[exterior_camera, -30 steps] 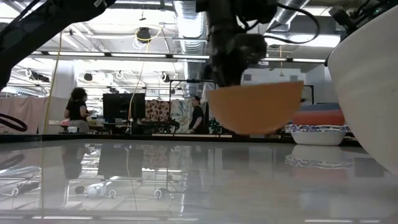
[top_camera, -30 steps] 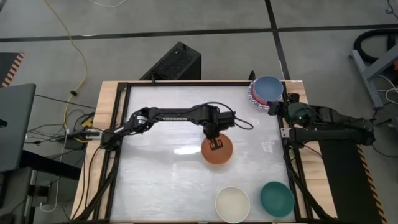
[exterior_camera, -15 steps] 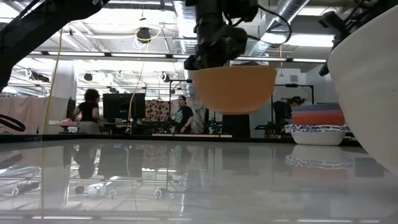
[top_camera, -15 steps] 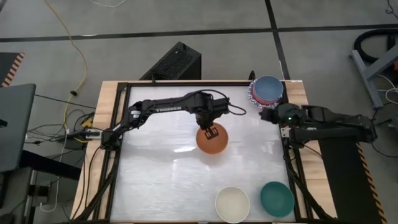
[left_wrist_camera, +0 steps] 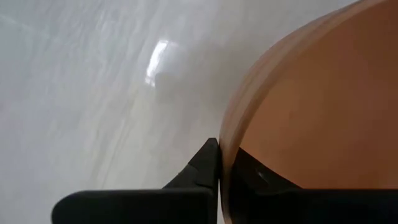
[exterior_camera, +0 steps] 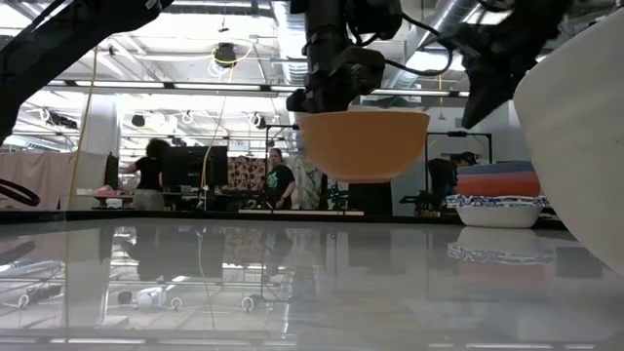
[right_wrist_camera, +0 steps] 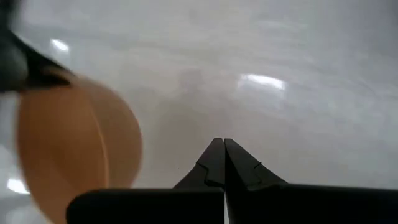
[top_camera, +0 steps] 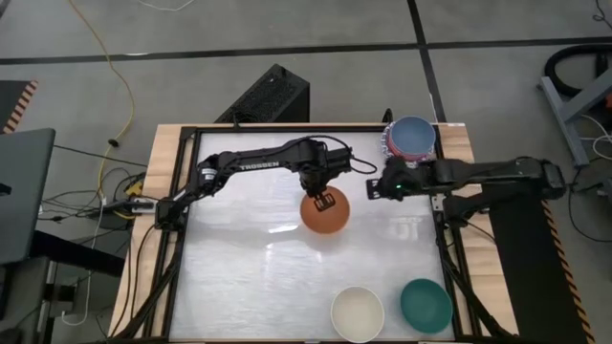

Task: Nest bowls inside each other
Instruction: Stack the brown bowl on top of the blue bowl

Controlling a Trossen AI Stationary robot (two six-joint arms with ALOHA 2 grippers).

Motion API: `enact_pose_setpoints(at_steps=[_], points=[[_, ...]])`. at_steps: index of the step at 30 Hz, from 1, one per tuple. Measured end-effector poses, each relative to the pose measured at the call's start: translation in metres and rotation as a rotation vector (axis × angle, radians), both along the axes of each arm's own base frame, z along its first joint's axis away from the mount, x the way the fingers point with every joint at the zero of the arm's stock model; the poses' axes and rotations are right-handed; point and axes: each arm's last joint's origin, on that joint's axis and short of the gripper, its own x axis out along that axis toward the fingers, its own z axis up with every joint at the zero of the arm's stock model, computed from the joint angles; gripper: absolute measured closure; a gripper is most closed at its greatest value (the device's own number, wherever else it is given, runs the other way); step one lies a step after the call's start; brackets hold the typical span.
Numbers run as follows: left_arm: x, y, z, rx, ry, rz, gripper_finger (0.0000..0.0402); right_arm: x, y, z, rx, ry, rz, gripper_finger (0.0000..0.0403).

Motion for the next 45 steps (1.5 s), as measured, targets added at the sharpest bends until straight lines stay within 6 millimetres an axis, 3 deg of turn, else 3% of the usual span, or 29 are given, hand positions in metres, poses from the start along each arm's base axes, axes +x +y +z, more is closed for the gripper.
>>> enact_pose_setpoints(at_steps=[7,11,19,24,29,33,45], points=[[0.002,0.002,0.001,-0.001,-0.029,0.012,0.0401,0.031,0.017,0.028,-0.051,0.107,0.183,0.0386],[0.002,0.002,0.000,-0.002,-0.027,-0.028,0.0401,0.040,0.028,0.034,-0.089,0.130,0.290,0.0367],[0.002,-0.001,0.000,-0.070,-0.042,-0.225,0.0401,0.033,0.058,0.035,-0.220,0.197,0.720,0.0318],[0.002,-0.001,0.000,-0.061,-0.038,-0.232,0.0401,0.023,0.073,0.034,-0.242,0.238,0.869,0.0302],[0.002,0.005,-0.001,-0.048,-0.044,-0.268,0.0401,0.025,0.089,0.037,-0.423,0.191,1.089,0.0301],[0.003,0.006,-0.004,-0.049,-0.034,-0.293,0.0401,0.030,0.089,0.040,-0.563,0.172,1.162,0.0300],[0.009,0.001,-0.002,-0.021,-0.090,-0.355,0.0401,0.043,0.081,0.048,-0.757,0.087,1.332,0.0300]])
